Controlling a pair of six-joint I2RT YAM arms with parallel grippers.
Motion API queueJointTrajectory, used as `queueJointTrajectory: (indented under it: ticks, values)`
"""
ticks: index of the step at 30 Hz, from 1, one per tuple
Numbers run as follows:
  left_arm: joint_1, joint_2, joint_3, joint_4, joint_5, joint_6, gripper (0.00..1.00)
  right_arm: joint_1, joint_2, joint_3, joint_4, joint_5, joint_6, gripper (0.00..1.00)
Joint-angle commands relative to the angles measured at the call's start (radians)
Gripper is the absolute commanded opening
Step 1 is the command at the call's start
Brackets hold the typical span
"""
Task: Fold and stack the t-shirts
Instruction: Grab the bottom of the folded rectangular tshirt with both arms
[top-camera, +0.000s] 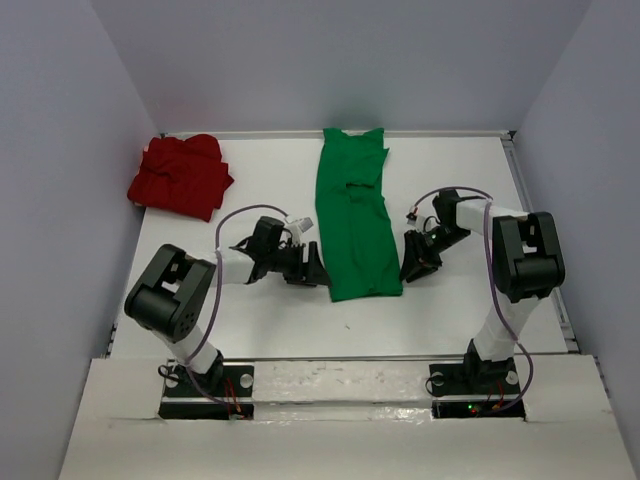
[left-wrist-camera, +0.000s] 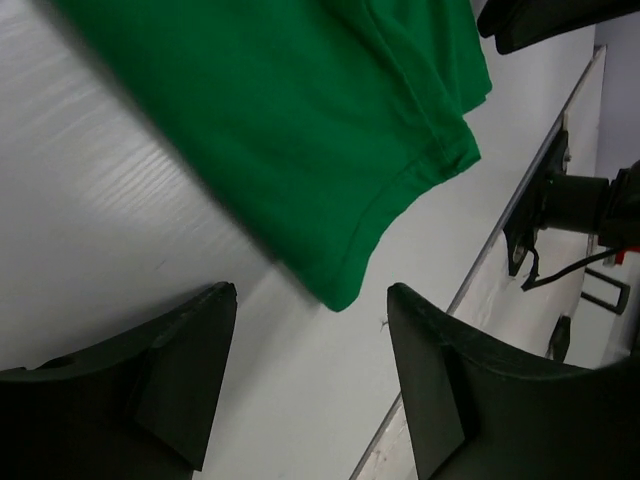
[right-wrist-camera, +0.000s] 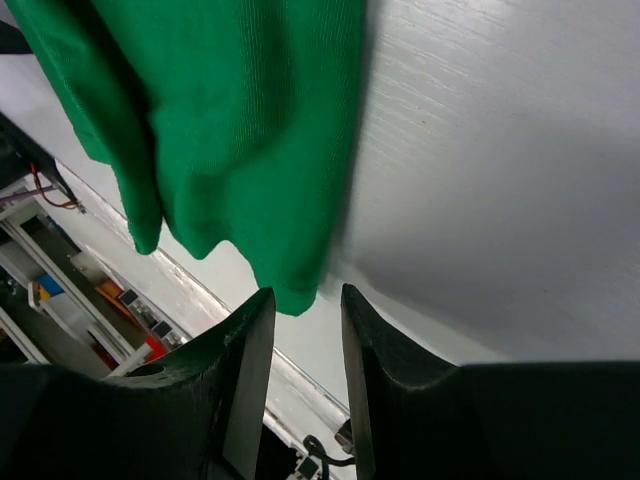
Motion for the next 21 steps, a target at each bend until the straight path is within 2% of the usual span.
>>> queueJointTrajectory:
  ticks: [1, 7, 11, 21]
  values:
    - [-0.085, 0.068, 0.074, -0.016, 0.054, 0.014, 0.75, 0.006, -0.005, 0.023, 0.022, -0.04, 0.01, 0.39]
    - [-0.171, 0.079, 0.071, -0.03, 0.082, -0.003, 0.63, 0.006, -0.015, 0.017, 0.025, -0.018, 0.01, 0.4]
    - [-0.216, 0.048, 0.054, -0.058, 0.094, 0.015, 0.51, 0.006, -0.021, 0.024, 0.027, -0.021, 0.013, 0.4]
    - [-0.239, -0.049, 0.028, -0.136, 0.016, 0.1, 0.47, 0.006, -0.006, 0.021, 0.027, -0.035, 0.003, 0.4]
